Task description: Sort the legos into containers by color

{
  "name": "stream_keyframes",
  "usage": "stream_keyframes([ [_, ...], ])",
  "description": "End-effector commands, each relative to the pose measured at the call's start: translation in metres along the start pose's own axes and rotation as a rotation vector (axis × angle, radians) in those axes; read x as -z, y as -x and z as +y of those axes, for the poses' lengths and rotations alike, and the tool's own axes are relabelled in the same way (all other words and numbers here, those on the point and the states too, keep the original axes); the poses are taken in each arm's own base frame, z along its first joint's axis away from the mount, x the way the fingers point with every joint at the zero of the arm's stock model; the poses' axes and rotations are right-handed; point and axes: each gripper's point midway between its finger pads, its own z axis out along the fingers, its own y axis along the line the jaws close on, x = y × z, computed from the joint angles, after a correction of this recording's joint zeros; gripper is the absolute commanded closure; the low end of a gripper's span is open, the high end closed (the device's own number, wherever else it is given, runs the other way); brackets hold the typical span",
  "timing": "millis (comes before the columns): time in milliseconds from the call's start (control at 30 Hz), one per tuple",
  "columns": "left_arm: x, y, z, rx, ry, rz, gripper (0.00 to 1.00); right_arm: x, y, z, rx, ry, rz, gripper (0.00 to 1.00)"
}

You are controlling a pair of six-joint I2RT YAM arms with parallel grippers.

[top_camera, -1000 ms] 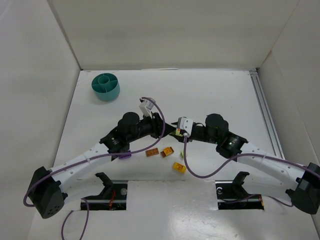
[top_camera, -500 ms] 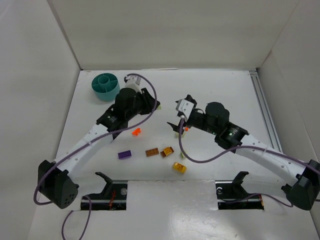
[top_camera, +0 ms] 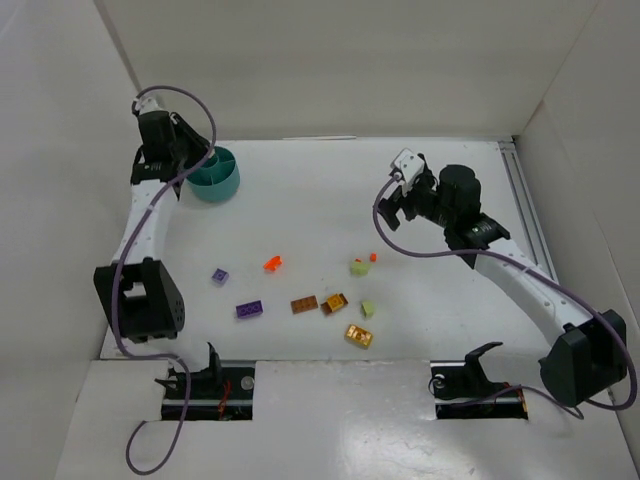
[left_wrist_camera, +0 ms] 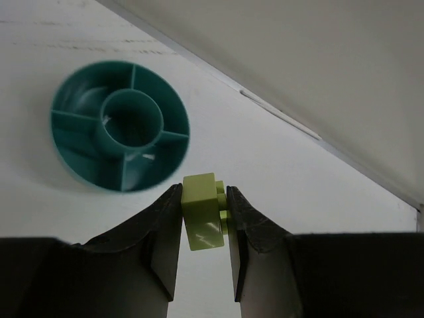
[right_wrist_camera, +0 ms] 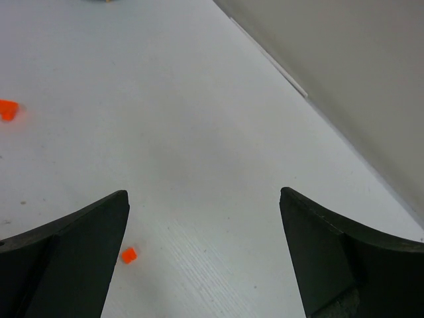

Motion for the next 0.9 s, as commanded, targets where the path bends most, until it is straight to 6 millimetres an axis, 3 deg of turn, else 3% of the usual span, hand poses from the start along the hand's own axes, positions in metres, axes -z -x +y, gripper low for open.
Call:
stream_keyframes([
  [0,-0.029,0.041,0.010,-0.058,0.000,-0.043,1.00,-0.002,0.010,-0.017,-0.038,-0.013,-0.019,0.00],
  [33,-0.049,0.052,0.014,-0.052,0.005,-0.040,1.00,-0.006,0.006,-0.023,-0.044,-0.021,-0.006,0.00],
  [133,-0.078,0.059,0.030,-0.071,0.016,-0.028,1.00,-0.014,0.003,-0.034,-0.050,-0.041,0.008,0.00],
  [167,-0.097,0.065,0.037,-0.067,0.024,-0.032,1.00,-0.019,-0.003,-0.041,-0.060,-0.047,0.028,0.00],
  [267,-0.121,0.070,0.050,-0.093,0.083,-0.022,1.00,-0.030,-0.014,-0.046,-0.078,-0.033,0.062,0.00],
  [400,-0.140,0.069,0.059,-0.129,0.093,-0.037,1.00,-0.042,-0.020,-0.049,-0.100,-0.014,0.079,0.00],
  [600,-0.152,0.079,0.066,-0.164,0.119,-0.077,1.00,-0.050,-0.033,-0.050,-0.126,0.006,0.126,0.00],
  [867,-0.167,0.057,0.090,-0.188,0.180,-0.018,1.00,-0.056,-0.030,-0.053,-0.129,0.017,0.129,0.00],
])
